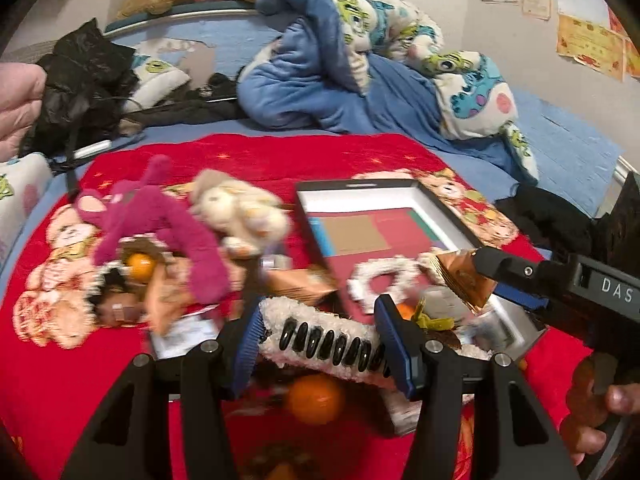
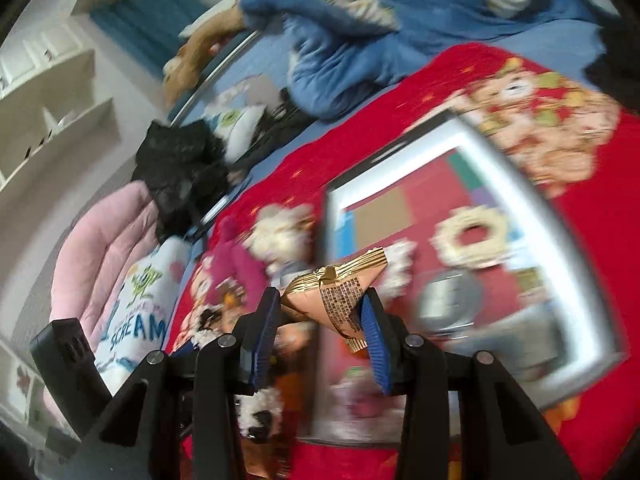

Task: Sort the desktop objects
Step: 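Carry the candy packet and the fuzzy hair clip over the box with both tools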

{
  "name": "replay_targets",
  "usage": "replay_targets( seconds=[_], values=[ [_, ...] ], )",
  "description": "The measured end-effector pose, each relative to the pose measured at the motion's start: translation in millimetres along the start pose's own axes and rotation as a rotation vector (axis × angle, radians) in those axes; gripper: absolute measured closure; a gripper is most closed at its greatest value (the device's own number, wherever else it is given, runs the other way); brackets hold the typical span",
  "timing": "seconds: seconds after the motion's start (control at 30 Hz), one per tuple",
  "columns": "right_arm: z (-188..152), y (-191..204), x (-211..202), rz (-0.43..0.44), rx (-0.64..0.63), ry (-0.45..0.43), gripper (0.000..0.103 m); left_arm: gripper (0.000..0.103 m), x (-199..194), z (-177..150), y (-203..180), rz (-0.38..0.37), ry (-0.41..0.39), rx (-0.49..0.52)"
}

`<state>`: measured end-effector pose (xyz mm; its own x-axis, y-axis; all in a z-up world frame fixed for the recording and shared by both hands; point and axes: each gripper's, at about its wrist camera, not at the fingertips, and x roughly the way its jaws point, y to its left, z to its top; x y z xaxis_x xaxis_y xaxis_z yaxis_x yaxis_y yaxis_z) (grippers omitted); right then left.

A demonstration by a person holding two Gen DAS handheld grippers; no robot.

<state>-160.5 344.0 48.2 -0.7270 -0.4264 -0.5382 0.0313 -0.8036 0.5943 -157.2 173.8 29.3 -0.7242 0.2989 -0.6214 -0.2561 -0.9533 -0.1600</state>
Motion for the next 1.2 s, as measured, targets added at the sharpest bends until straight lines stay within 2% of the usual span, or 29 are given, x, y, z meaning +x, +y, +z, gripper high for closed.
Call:
replay_targets(
  seconds=[0.23,0.57,0.73,0.87,1.03,1.2],
  values=[
    [12,-47,-22,-0.03,0.057,-0.034,0.063,0.046,19,8,-36,-0.022,0.011,0.027],
    [25,-55,-7,-0.035,0.031,-0.021,0.063,0.046,53,35,-39,0.016,0.007,0.019],
    [38,-48,1,-0.06,-0.065,-0.01,0.063,0.046,82,56,-37,0.058,0.004,0.04],
    [57,-49,17,-0.08,-0.116,-0.004,0.063,0.046,109,71,-40,0.096,0.013,0.09],
    [90,-48,46,-0.12,-0.182,0.013,0.063,0.046,140,91,-34,0.103,0.017,0.072],
    [100,-55,66,-0.116,-0.179,0.027,0.063,0.046,156,93,-35,0.1,0.022,0.098]
  ],
)
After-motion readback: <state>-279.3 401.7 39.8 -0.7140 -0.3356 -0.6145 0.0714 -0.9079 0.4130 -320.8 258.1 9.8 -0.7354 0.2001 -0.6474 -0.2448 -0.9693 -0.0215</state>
